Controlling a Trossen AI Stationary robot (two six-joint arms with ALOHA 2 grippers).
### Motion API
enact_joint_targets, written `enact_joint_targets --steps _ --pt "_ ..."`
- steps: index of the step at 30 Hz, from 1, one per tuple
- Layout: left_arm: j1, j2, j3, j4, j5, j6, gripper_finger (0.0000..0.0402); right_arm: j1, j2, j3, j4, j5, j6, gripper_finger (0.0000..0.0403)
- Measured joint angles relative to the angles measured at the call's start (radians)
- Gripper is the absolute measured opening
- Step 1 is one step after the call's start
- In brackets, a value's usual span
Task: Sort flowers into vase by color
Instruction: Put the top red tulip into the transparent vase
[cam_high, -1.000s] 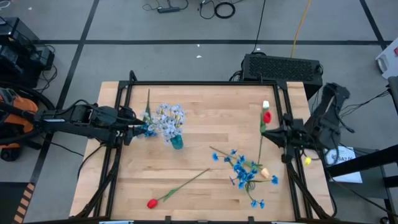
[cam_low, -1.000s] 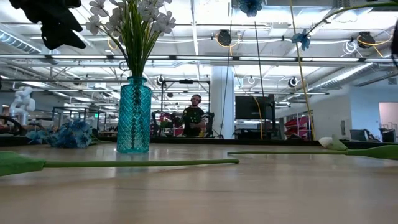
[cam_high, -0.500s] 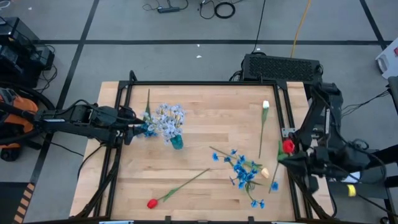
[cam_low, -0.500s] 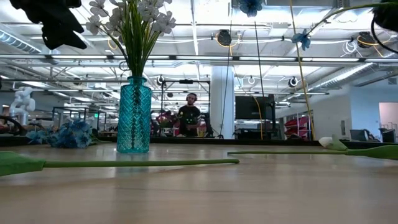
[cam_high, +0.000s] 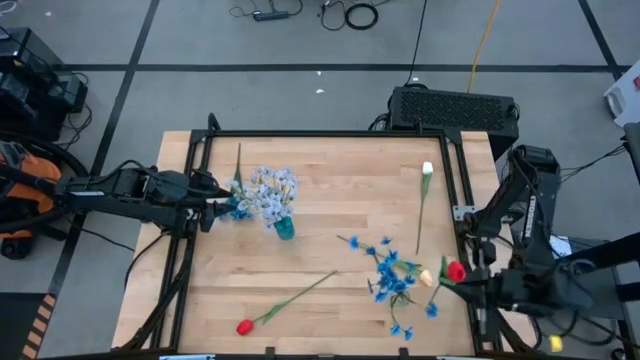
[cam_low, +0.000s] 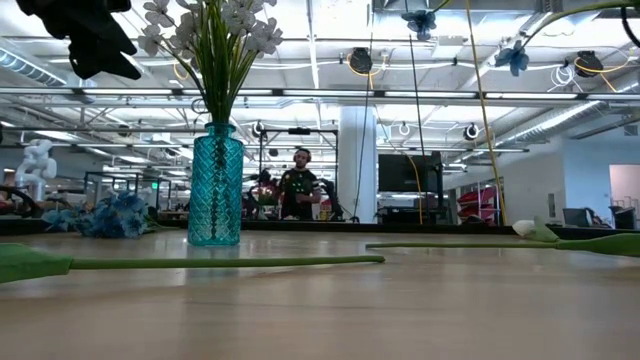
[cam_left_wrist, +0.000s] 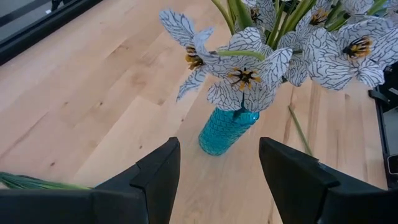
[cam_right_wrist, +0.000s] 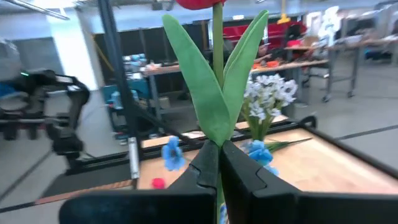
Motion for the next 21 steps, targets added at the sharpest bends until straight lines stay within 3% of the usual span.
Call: enact_joint_targets --steps 14,21 --pt "0.000 0.000 0.000 0.000 0.000 0.000 0.0223 -0.139 0.128 0.000 -0.043 -0.002 0.011 0.0000" --pt "0.000 0.000 0.000 0.000 0.000 0.000 0.0223 -0.156 0.181 0.000 -0.202 -0.001 0.193 0.0000"
